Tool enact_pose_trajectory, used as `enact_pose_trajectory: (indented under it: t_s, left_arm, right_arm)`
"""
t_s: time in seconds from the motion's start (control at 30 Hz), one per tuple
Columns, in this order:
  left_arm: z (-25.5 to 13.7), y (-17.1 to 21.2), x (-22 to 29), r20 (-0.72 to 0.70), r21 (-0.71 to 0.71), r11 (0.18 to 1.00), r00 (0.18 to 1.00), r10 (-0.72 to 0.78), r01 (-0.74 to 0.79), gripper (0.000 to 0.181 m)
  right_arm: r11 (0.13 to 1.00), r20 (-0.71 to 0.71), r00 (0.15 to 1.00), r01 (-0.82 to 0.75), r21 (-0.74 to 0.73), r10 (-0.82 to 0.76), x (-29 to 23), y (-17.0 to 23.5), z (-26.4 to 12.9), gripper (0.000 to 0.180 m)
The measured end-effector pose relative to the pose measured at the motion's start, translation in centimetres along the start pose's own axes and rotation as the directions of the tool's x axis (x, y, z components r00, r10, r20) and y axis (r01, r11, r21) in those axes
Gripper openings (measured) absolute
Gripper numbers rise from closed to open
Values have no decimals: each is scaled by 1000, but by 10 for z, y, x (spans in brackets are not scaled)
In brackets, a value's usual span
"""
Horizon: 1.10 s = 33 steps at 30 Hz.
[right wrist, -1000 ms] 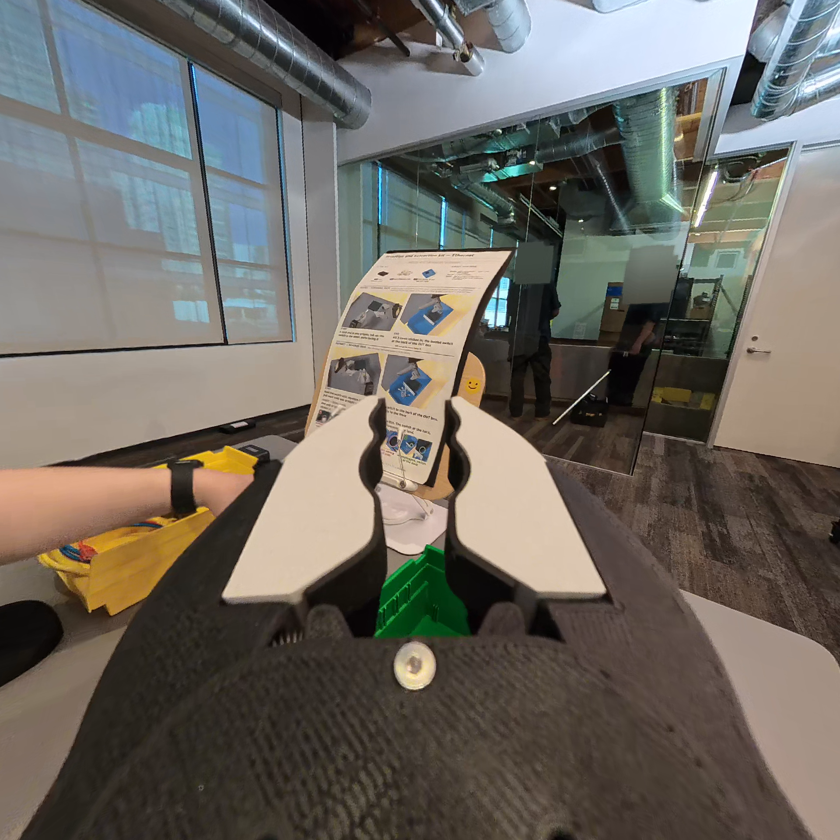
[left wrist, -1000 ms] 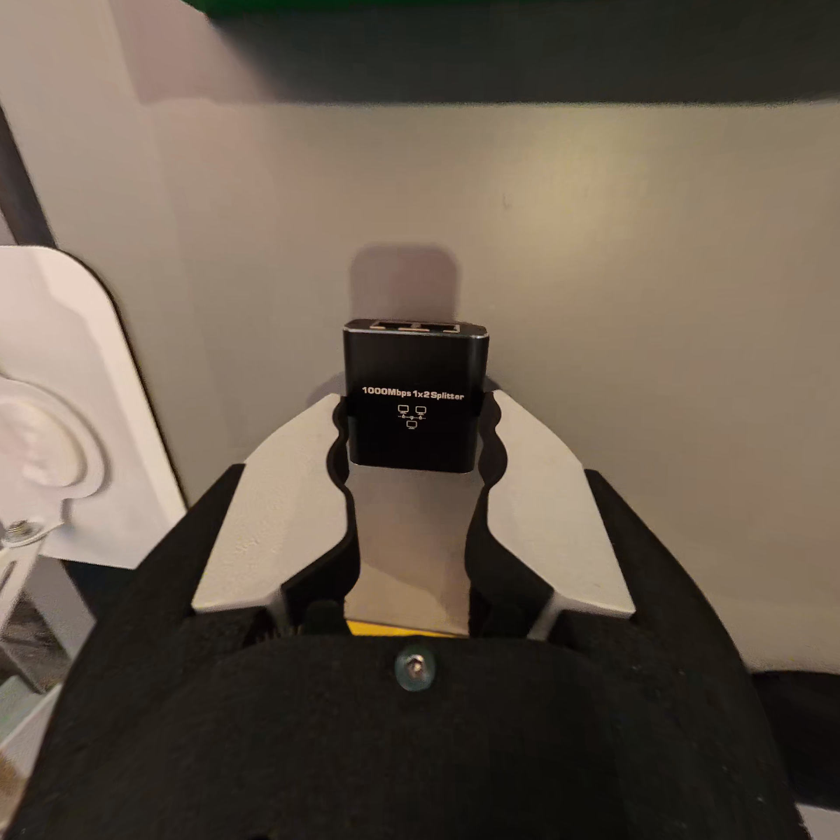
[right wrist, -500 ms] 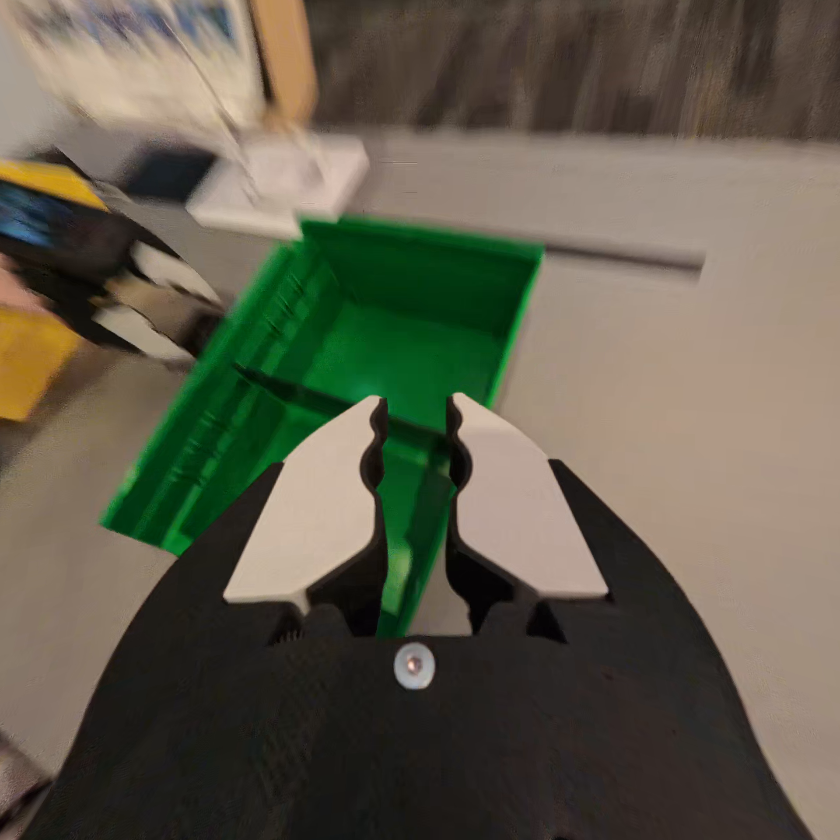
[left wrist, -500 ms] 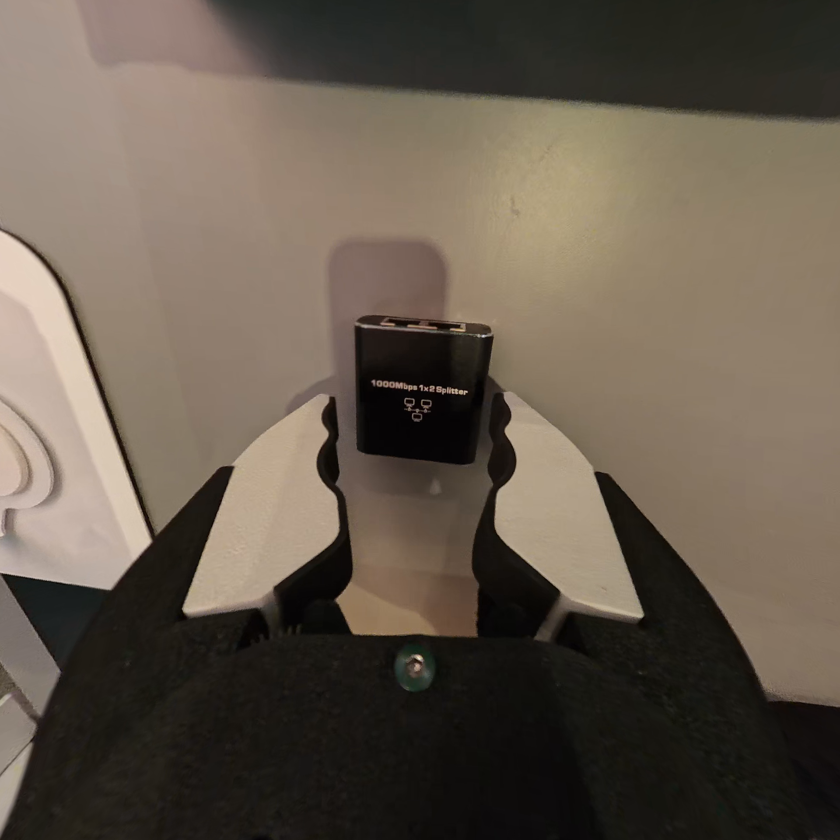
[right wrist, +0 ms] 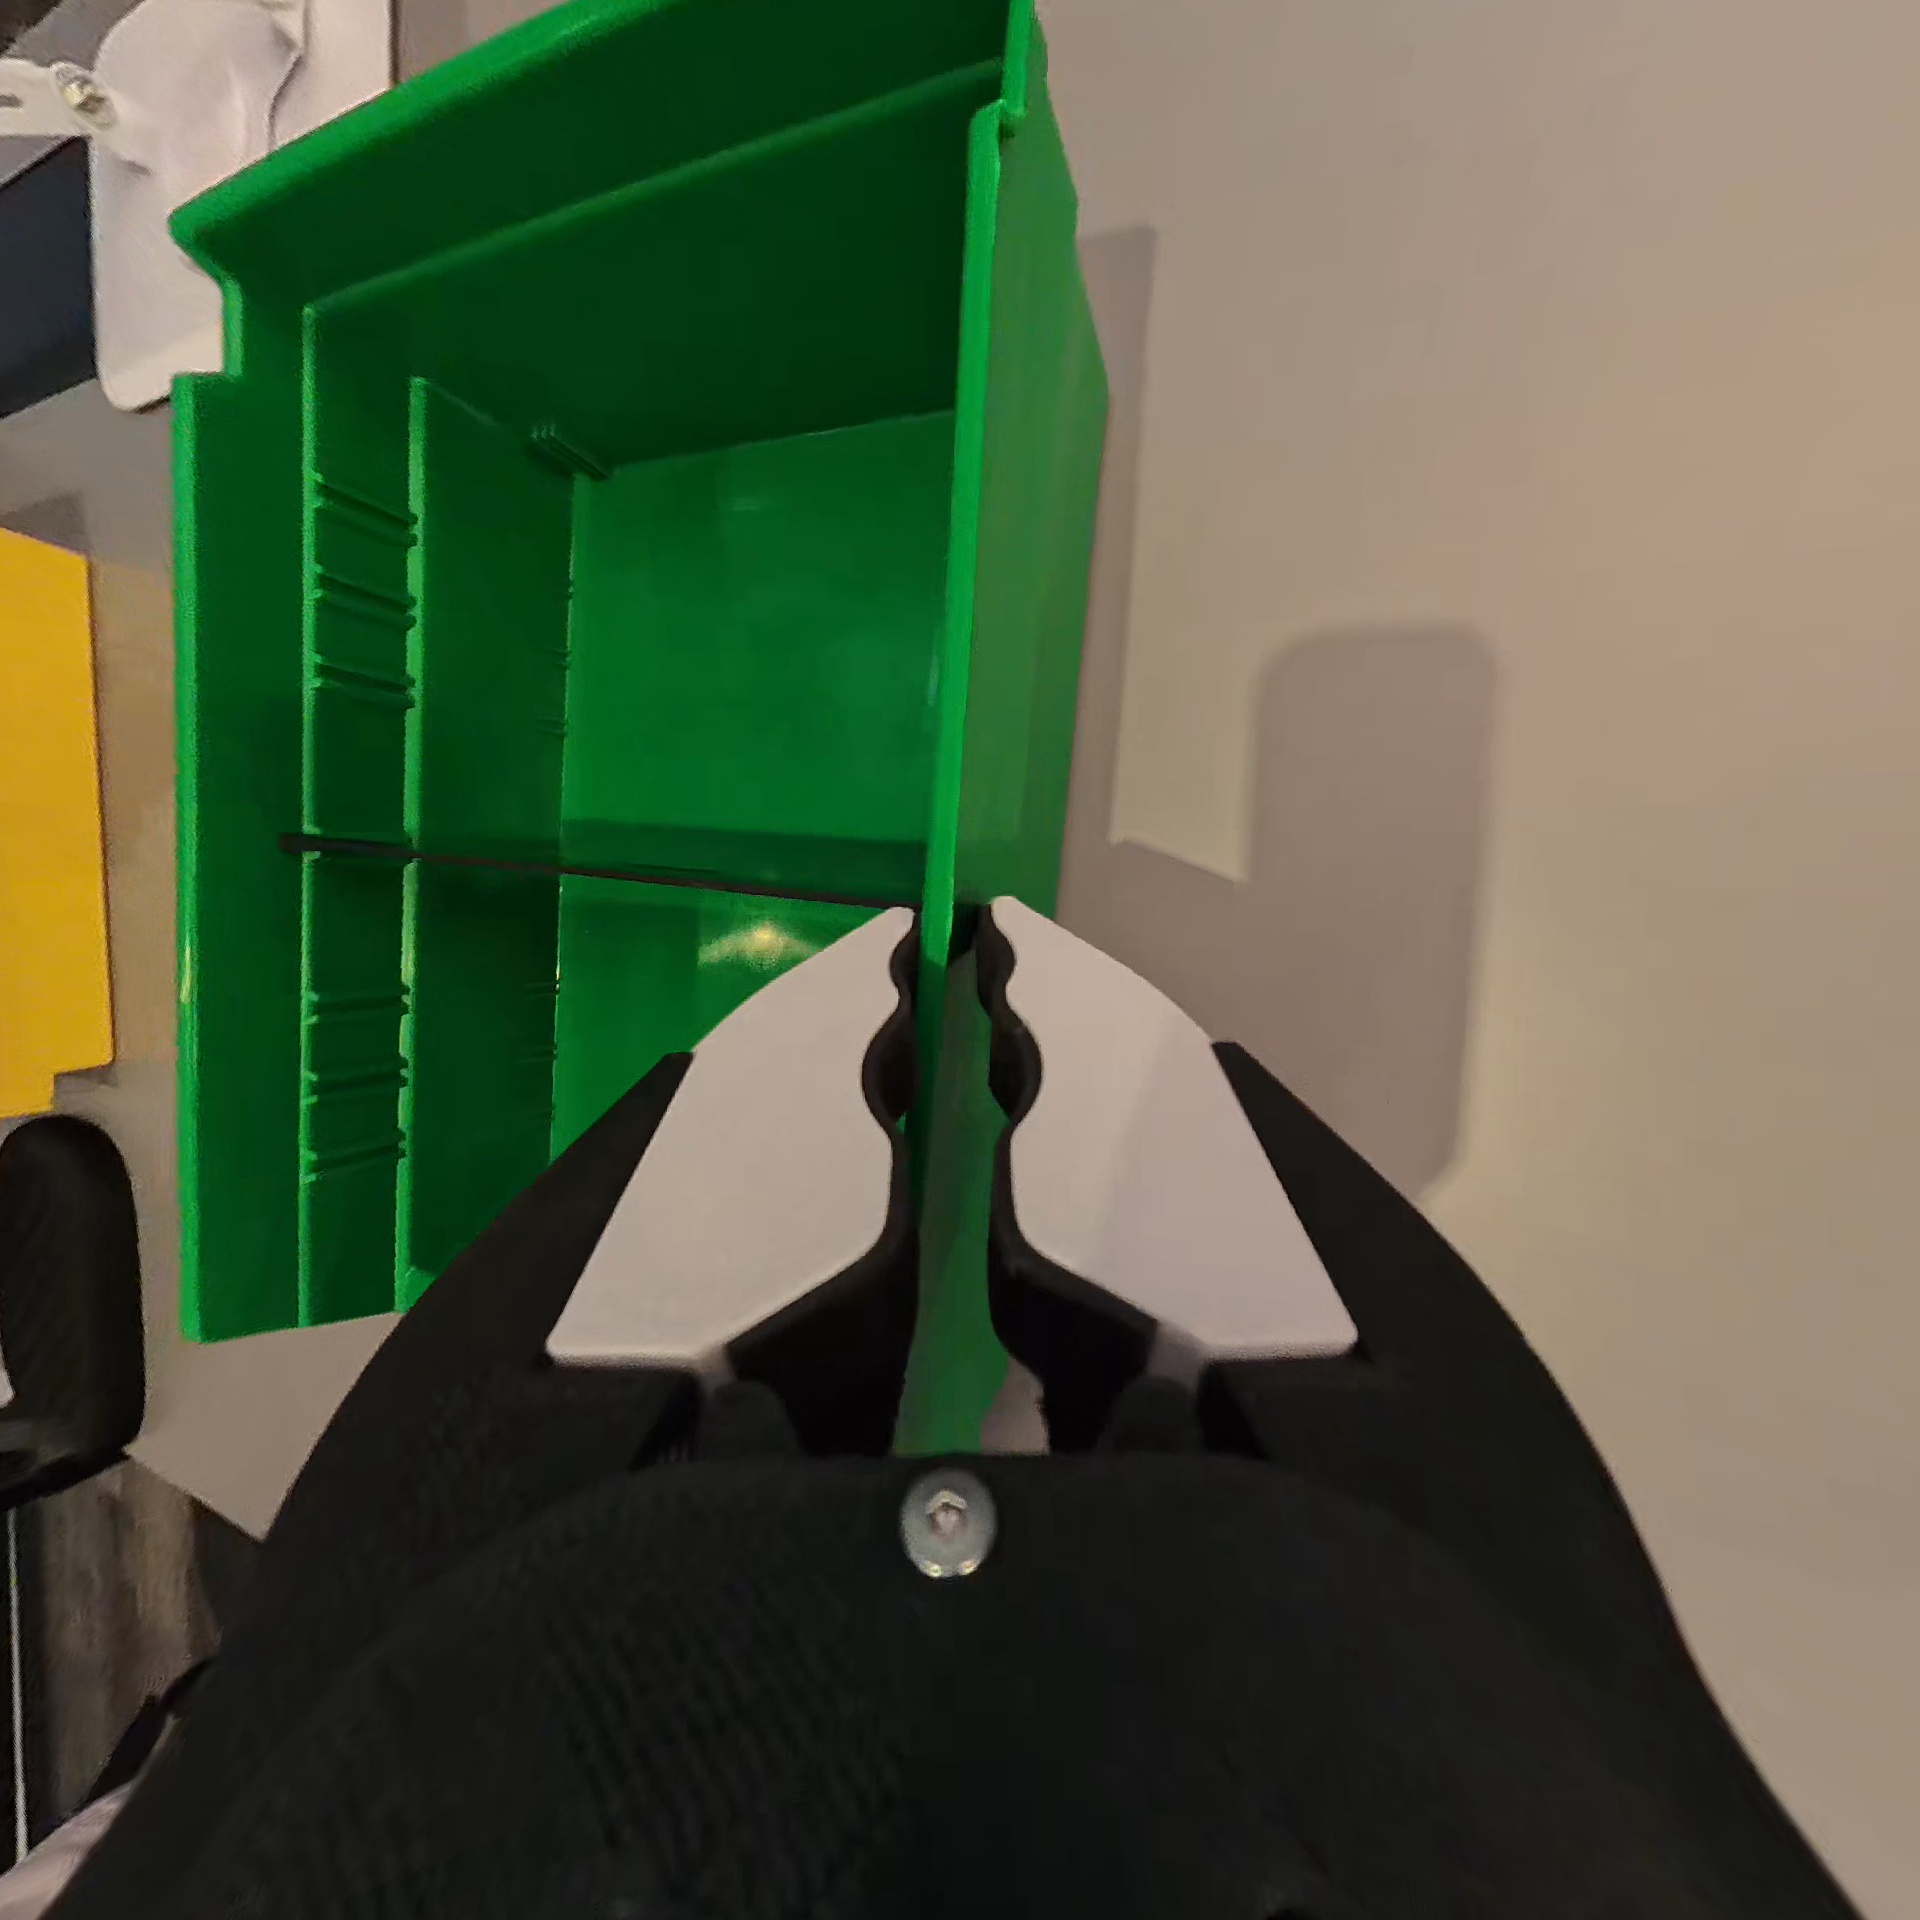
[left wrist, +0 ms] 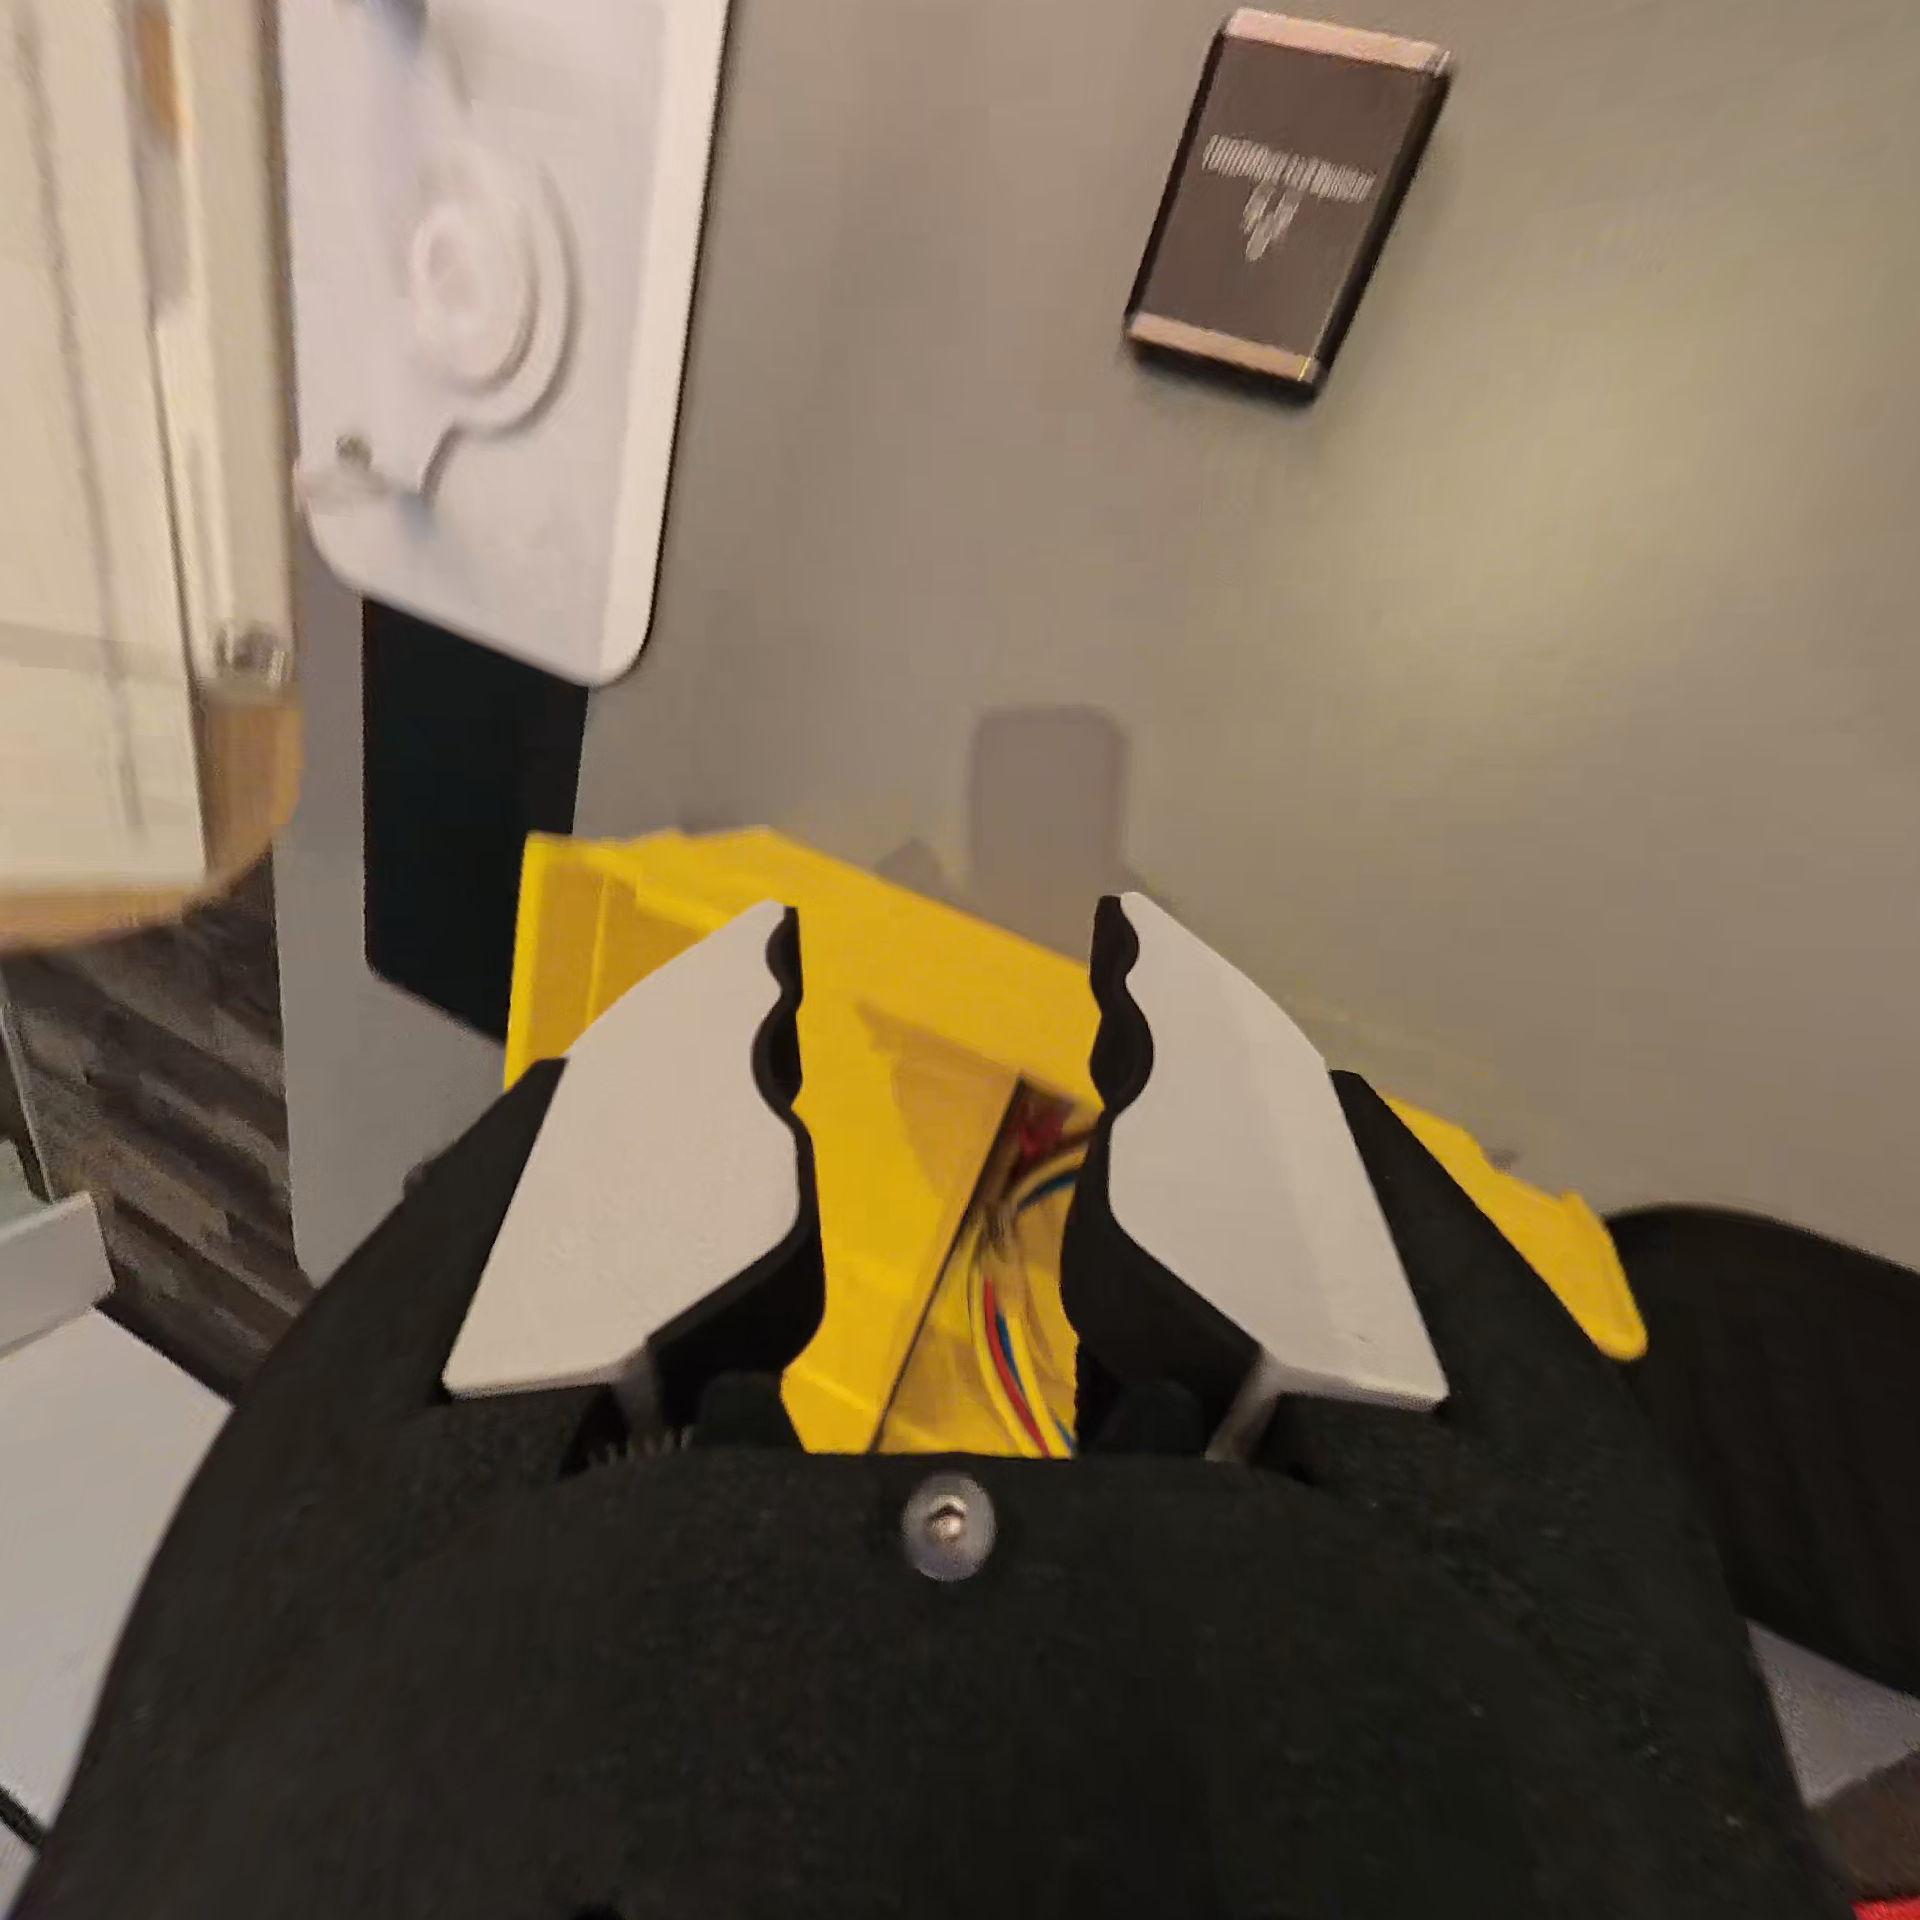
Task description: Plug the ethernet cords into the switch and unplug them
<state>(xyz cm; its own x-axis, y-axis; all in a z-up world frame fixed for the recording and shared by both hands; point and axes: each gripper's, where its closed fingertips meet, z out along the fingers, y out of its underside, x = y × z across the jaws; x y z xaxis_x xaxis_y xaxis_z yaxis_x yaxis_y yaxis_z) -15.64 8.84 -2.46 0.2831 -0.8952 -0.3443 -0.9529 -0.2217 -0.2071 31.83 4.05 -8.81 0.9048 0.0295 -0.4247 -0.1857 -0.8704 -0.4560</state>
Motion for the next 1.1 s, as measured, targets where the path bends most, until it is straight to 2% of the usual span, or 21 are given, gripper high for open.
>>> enact_pose_trajectory:
  t_s: [0.17,0.37,0.47,0.6,0.7,0.8,0.9,1.0,1.1]
  left_arm:
    - [-30,79,7,-1,-26,996,996,-88,88,50]
    - [-36,152,68,-212,-45,992,969,-125,118,50]
    - [-36,174,91,-251,-55,996,965,-79,68,46]
    - [-29,177,108,-273,-27,999,961,-36,29,42]
    - [-21,175,110,-295,-13,1000,955,-31,28,39]
    - [-14,169,115,-358,-5,998,932,-63,65,38]
    - [-4,167,118,-360,-23,999,932,-39,33,35]
    - [1,160,118,-361,-11,1000,932,-28,26,17]
    - [2,161,120,-386,-24,999,921,-48,42,17]
  right_arm:
    - [1000,18,1000,-18,21,18,7,2,-5,10]
    - [995,-39,995,97,23,-96,7,-3,-6,13]
    - [988,-22,995,95,120,-93,-2,-18,-23,22]
    - [953,-4,984,171,250,-176,-26,-34,-46,23]
    - [927,-27,970,237,291,-240,-39,-41,-54,23]
    - [918,-62,961,276,285,-270,-42,-42,-55,23]
    - [924,-71,962,274,267,-265,-40,-40,-53,23]
    - [931,-70,965,261,254,-252,-36,-38,-50,23]
    - [934,-70,966,260,244,-250,-33,-36,-49,23]
